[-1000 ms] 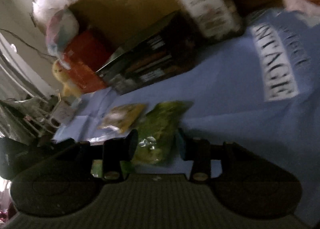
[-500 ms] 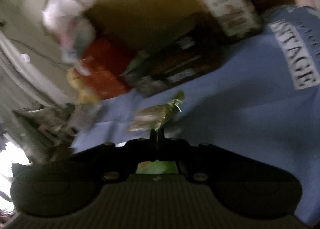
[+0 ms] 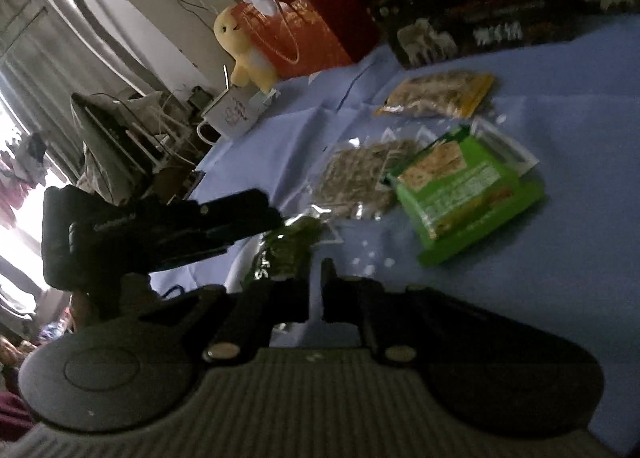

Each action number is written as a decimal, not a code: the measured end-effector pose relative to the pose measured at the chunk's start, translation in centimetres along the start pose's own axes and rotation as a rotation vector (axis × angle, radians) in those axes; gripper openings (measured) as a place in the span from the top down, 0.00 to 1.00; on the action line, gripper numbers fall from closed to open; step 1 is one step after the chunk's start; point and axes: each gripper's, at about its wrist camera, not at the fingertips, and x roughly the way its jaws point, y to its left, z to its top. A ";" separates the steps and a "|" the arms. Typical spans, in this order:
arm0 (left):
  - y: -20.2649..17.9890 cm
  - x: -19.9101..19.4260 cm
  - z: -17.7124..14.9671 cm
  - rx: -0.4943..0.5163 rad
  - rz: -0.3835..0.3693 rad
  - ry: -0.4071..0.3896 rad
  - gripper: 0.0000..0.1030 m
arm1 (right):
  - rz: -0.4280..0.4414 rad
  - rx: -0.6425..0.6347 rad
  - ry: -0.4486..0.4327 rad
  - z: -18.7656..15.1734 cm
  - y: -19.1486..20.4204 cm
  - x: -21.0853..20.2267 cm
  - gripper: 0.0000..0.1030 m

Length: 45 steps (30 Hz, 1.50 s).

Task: Organize snacks

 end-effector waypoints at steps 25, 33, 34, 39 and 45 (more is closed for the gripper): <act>3.0 -4.0 -3.5 -0.081 0.065 0.022 0.79 | 0.092 -0.108 0.039 1.7 0.3 6.8 0.60; 3.6 -4.1 -3.6 -0.116 0.078 0.011 0.87 | 0.244 -0.027 0.108 1.0 0.1 7.0 0.58; 3.3 -4.0 -3.7 -0.106 0.089 0.008 0.87 | 0.254 -0.018 0.109 1.0 -0.1 6.9 0.59; 2.9 -4.2 -4.2 -0.087 0.076 -0.015 0.77 | 0.218 0.002 0.129 0.9 -0.2 7.1 0.82; 1.2 -4.3 -4.8 -0.020 0.094 -0.028 0.56 | 0.229 -0.025 0.094 0.7 0.2 6.6 0.85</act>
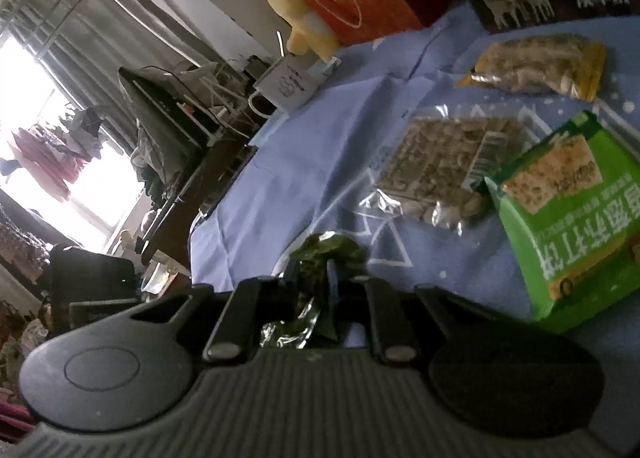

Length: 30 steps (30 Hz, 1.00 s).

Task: Organize snacks

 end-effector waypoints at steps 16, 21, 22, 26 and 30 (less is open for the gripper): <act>0.3 -0.3 0.5 0.020 0.084 0.005 0.81 | -0.049 0.057 -0.093 0.9 -1.7 -1.3 0.85; 1.1 -0.4 0.7 -0.007 0.074 0.017 0.85 | -0.066 0.034 -0.035 1.6 -0.8 0.3 0.63; 1.0 -0.4 0.6 0.003 0.077 0.016 0.85 | -0.073 0.012 -0.025 1.9 -0.4 0.7 0.60; 0.5 -0.4 0.5 0.042 0.093 0.012 0.85 | -0.077 -0.077 0.041 2.4 0.7 2.7 0.57; 0.6 -0.5 0.5 0.042 0.085 0.012 0.85 | -0.027 -0.134 0.148 2.5 1.3 3.1 0.56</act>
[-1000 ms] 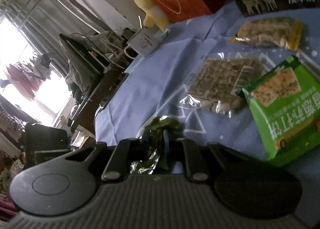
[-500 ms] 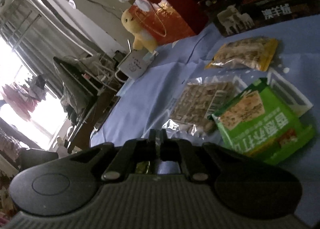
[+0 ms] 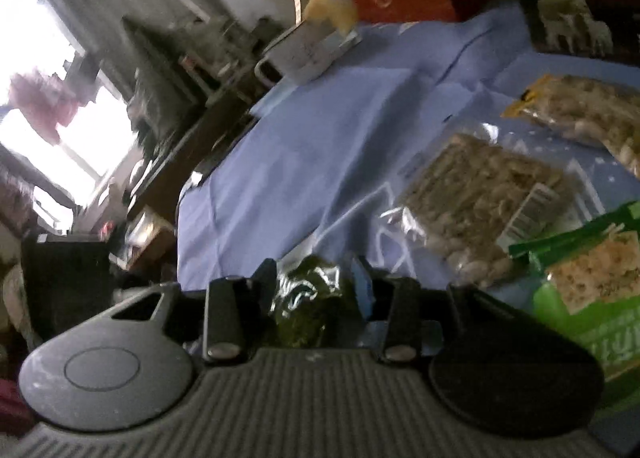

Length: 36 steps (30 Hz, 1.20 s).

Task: Organize snacks

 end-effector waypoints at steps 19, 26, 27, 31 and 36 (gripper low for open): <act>-0.2 -2.5 0.8 0.002 0.046 -0.087 0.64 | 0.099 0.145 -0.052 -3.0 -1.4 -3.1 0.82; -0.6 -1.3 2.6 -0.113 -0.100 -0.045 0.45 | 0.220 0.446 -0.319 -3.0 -6.6 -7.2 0.82; -0.9 -0.7 2.8 -0.123 -0.122 -0.033 0.45 | 0.238 0.468 -0.327 -3.3 -6.9 -7.2 0.82; -2.8 1.9 3.9 -0.119 -0.189 0.009 0.47 | 0.264 0.480 -0.327 -3.7 -7.0 -7.3 0.82; -6.1 5.3 6.6 -0.031 -0.156 0.062 0.83 | 0.204 0.426 -0.355 -2.7 -6.1 -9.4 0.83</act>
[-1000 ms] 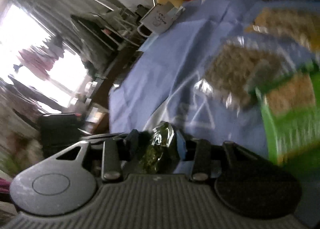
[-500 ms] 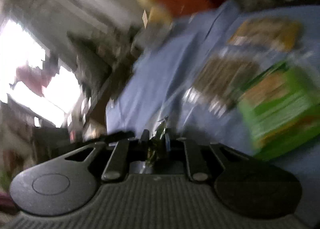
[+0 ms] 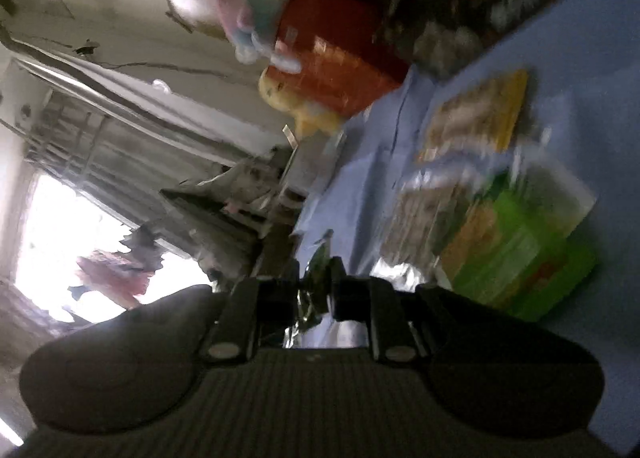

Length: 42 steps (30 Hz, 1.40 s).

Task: Organize snacks

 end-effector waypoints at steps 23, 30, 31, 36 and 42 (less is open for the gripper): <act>-7.0 15.9 14.5 0.343 0.274 -0.143 0.66 | -0.606 -0.436 -0.415 15.0 0.8 1.2 0.70; -5.2 7.8 8.2 0.387 0.261 -0.165 0.63 | -0.531 -0.412 -0.430 11.7 1.9 -2.0 0.66; -4.8 6.7 7.0 0.401 0.273 -0.175 0.62 | -0.518 -0.409 -0.420 10.9 2.2 -2.4 0.63; -2.7 2.6 0.9 0.402 0.373 -0.187 0.59 | -0.435 -0.317 -0.265 7.3 2.0 -1.2 0.62; 0.4 -0.1 -2.0 0.334 0.463 -0.207 0.59 | -0.514 -0.431 -0.188 2.5 2.9 1.3 0.62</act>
